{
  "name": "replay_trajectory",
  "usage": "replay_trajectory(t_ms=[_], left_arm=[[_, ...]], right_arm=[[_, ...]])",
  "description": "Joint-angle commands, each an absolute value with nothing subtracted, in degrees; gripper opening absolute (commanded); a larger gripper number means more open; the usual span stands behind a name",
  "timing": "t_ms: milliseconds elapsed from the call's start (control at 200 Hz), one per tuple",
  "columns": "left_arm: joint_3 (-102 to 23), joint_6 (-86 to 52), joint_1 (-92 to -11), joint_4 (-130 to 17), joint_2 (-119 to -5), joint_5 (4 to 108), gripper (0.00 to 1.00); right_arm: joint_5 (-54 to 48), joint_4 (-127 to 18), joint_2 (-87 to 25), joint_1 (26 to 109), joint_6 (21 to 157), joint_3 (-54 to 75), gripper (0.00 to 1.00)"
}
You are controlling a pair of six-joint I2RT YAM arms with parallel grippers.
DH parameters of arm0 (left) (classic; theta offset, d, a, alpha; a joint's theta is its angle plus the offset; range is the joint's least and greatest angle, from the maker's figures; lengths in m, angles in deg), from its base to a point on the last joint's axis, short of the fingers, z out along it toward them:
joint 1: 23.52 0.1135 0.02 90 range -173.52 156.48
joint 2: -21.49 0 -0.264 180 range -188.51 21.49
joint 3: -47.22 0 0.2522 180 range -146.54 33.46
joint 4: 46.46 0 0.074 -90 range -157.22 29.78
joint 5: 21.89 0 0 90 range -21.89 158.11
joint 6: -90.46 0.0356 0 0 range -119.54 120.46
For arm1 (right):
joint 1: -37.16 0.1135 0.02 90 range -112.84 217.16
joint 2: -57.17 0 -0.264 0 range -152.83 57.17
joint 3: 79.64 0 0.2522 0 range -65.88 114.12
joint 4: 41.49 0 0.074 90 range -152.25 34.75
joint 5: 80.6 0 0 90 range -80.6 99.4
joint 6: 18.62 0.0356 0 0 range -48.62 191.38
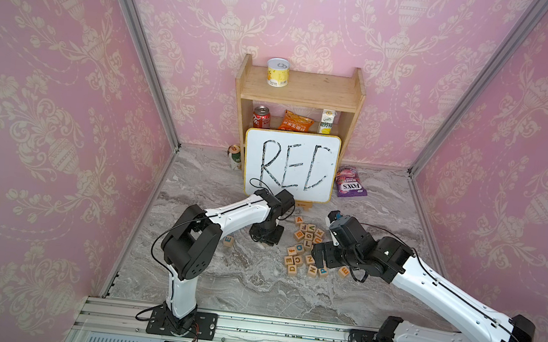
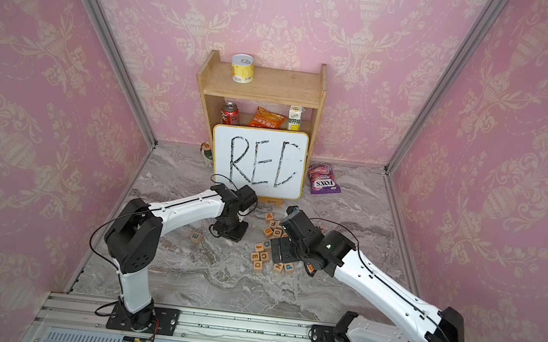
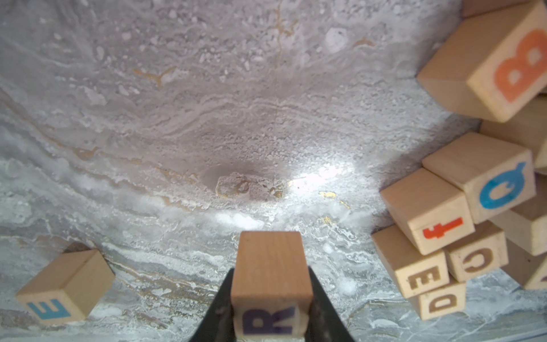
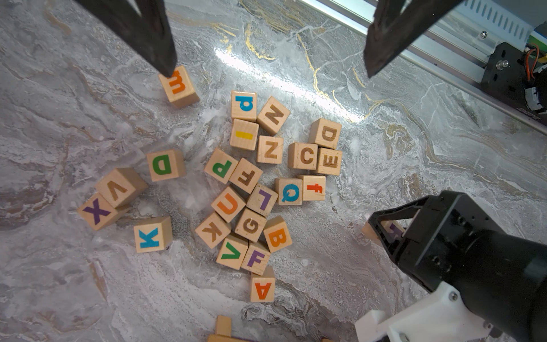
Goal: Assemble the uppercase word "red" with letter blocks
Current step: Place the letter block at the center of the board.
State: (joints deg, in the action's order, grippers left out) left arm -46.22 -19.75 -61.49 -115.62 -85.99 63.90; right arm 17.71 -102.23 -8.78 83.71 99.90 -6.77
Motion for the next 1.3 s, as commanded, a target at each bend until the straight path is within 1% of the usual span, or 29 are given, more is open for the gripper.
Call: replay_trajectory(t_ms=[0,150,270,665,896,1061,1081,1131,1151,1181,1206,1296], left_arm=[[-46.5,-10.6,-61.2,-116.3,-87.4,60.5,0.0],[-44.3,-3.3,-61.2,-113.7,-87.0,58.7,0.0],[-43.7,0.9,-61.2,-112.7,-87.1,59.9,0.0],[-39.5,9.2,-61.4,-108.3,-87.0,65.4,0.0],[-38.5,9.6,-61.7,-106.1,-87.1,68.1,0.0],[-38.1,8.9,-61.9,-105.2,-86.5,70.3,0.22],[-38.1,8.7,-61.9,-105.1,-86.3,70.5,0.26],[-38.1,8.2,-62.0,-105.0,-85.8,70.9,0.29],[-38.1,7.9,-62.0,-104.9,-85.5,71.2,0.36],[-38.1,7.6,-61.9,-104.7,-85.3,71.6,0.38],[-38.2,7.2,-61.9,-104.7,-85.0,71.7,0.49],[-38.3,5.6,-61.9,-104.1,-84.0,72.0,0.71]], right_arm=[[17.1,-102.7,-7.8,84.1,99.7,-7.5,1.0],[16.8,-102.8,-7.5,84.0,99.7,-7.5,1.0],[16.8,-103.0,-7.3,84.0,99.7,-7.7,1.0],[16.5,-102.7,-7.6,84.1,99.9,-8.0,1.0],[16.4,-102.5,-8.0,84.0,99.9,-7.6,1.0],[16.6,-102.9,-8.5,84.0,99.6,-6.9,1.0],[16.6,-103.0,-8.5,84.1,99.6,-6.9,1.0],[16.6,-103.0,-8.4,84.1,99.6,-6.9,1.0],[16.7,-103.0,-8.4,84.0,99.6,-6.8,1.0],[16.6,-103.0,-8.3,84.0,99.7,-7.0,1.0],[16.7,-103.0,-8.3,84.1,99.7,-6.9,1.0],[16.6,-102.9,-8.2,84.0,99.9,-7.1,1.0]])
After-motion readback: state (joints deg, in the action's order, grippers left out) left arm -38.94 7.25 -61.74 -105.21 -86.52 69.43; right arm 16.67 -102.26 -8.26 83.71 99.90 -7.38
